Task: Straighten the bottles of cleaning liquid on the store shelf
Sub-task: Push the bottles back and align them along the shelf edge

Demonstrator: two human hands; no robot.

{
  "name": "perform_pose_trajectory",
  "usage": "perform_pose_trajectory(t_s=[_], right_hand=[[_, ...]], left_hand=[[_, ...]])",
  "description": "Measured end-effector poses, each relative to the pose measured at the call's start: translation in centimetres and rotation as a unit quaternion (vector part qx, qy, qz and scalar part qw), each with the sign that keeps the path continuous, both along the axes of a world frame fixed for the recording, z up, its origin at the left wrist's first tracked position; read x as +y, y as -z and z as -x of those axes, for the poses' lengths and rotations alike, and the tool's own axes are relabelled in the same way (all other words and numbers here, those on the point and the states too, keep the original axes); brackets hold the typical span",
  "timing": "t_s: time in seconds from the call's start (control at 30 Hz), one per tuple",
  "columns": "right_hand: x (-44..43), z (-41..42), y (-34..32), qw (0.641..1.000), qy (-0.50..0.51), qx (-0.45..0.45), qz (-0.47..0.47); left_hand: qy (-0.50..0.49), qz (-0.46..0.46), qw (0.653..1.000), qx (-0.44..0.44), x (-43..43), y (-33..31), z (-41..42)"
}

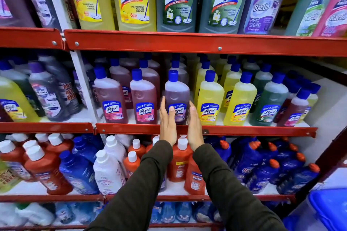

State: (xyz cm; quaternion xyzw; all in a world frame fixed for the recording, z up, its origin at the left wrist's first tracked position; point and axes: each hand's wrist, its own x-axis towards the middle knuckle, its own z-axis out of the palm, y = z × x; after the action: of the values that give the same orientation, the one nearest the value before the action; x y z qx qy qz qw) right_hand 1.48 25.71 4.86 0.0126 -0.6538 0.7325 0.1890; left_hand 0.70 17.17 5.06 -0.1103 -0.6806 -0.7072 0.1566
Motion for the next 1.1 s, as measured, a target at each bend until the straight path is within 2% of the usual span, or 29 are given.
perform_pose_trajectory(t_s=[0.37,0.47,0.57,0.67,0.77,0.93,1.1], right_hand=[[0.2,0.2,1.0,1.0,0.013,0.009,0.009],[-0.6,-0.5,1.0,0.994,0.107,0.03,-0.022],[-1.8,-1.5,1.1,0.973,0.207,0.094,-0.03],[-3.9,-1.4,1.2,0.977,0.168,0.121,-0.052],[-6.6,-0.9,0.8,0.993,0.063,0.078,-0.06],[-8.9,-0.1,-0.1,0.998,-0.032,-0.009,-0.06],[-8.3,-0.3,-0.2,0.998,-0.044,-0.032,-0.036]], left_hand=[[0.05,0.036,0.998,-0.003,-0.7,-0.3,0.0],[0.033,0.058,0.998,0.024,-1.3,0.2,-0.8],[-0.059,0.102,0.988,0.096,-2.7,1.0,-1.7],[-0.158,0.101,0.973,0.133,-4.6,0.9,-1.2],[-0.198,0.063,0.972,0.113,-6.6,0.4,-0.1],[-0.076,0.021,0.997,-0.024,-9.6,0.4,1.1],[-0.018,0.037,0.998,-0.042,-9.9,0.4,1.1]])
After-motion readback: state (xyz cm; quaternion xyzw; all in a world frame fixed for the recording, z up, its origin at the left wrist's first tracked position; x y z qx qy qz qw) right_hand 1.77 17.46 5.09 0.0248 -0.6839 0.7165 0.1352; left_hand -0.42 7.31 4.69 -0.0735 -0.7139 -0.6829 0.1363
